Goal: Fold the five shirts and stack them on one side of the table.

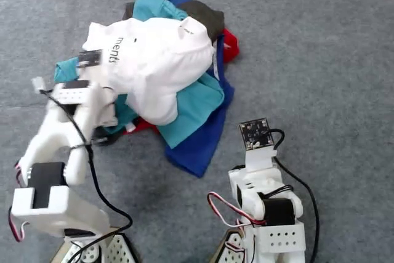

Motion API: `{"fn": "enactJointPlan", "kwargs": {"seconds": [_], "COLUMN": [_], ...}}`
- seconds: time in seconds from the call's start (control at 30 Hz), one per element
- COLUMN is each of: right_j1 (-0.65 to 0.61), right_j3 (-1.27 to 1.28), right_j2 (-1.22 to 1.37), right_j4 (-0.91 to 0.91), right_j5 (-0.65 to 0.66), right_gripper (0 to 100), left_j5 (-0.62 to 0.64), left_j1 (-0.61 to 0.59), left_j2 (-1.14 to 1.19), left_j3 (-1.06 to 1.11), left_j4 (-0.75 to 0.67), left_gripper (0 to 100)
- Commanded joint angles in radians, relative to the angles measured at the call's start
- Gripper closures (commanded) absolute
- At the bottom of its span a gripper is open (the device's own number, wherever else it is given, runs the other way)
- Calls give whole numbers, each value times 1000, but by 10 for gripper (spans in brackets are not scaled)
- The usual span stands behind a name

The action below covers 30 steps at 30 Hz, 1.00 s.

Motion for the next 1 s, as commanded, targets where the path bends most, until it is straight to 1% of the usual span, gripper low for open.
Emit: {"fn": "enactJointPlan", "kwargs": {"seconds": [0.0, 0.27, 0.4, 0.47, 0.5, 0.57, 0.6, 0.77, 0.87, 0.97], "right_j1": [6, 2, 0, -3, -3, -6, -15, -63, -123, -206], "right_j3": [-2, -2, -2, -4, -4, -19, -38, -168, -232, -300], "right_j2": [-79, -81, -81, -79, -81, -81, -74, -71, -61, 30], "right_j4": [-14, -14, -31, -97, -118, -150, -167, -178, -178, -183], "right_j5": [-5, -9, -2, 2, 25, 114, 130, 103, 103, 101], "right_gripper": [983, 983, 981, 980, 980, 971, 957, 865, 818, 807], "left_j5": [-40, -166, -229, -258, -273, -310, -330, -430, -456, -477], "left_j1": [-176, -433, -541, -582, -599, -631, -647, -722, -727, -714], "left_j2": [0, 0, 0, 0, 0, 0, 0, 0, 2, 2], "left_j3": [-84, -401, -544, -593, -613, -639, -648, -667, -621, -532], "left_j4": [95, 336, 371, 371, 371, 371, 371, 368, 387, 367], "left_gripper": [972, 972, 972, 972, 972, 972, 972, 971, 971, 971]}}
